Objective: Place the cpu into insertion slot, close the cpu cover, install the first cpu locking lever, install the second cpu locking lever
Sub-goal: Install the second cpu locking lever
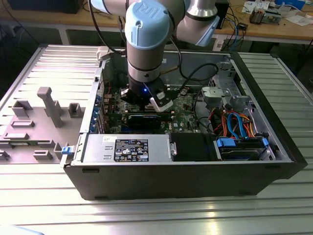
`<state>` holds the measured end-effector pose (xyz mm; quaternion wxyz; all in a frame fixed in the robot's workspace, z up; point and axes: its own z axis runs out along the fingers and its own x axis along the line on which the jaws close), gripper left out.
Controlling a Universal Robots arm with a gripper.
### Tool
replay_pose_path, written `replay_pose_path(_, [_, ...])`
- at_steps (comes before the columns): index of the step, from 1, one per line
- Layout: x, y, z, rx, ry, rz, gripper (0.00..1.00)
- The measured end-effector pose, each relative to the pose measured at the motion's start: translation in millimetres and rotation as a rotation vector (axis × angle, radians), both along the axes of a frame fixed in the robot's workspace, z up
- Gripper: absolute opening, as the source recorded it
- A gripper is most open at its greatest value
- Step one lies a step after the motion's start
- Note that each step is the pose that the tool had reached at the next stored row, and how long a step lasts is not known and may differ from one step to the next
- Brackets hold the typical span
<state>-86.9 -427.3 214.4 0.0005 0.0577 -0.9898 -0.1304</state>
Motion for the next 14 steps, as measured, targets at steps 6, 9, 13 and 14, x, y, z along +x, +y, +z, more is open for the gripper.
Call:
replay_pose_path(6, [-0.3, 5.6, -3.7, 0.0002, -0.0001, 0.028, 0.11])
replay_pose_path(9, [-2.8, 6.5, -7.9, 0.0001, -0.0001, 0.03, 0.11])
replay_pose_path(13, [-6.3, 9.2, -13.0, -0.0003, 0.0002, 0.036, 0.11])
replay_pose_path(14, [-6.3, 10.4, -13.4, -0.0001, 0.0001, 0.038, 0.11])
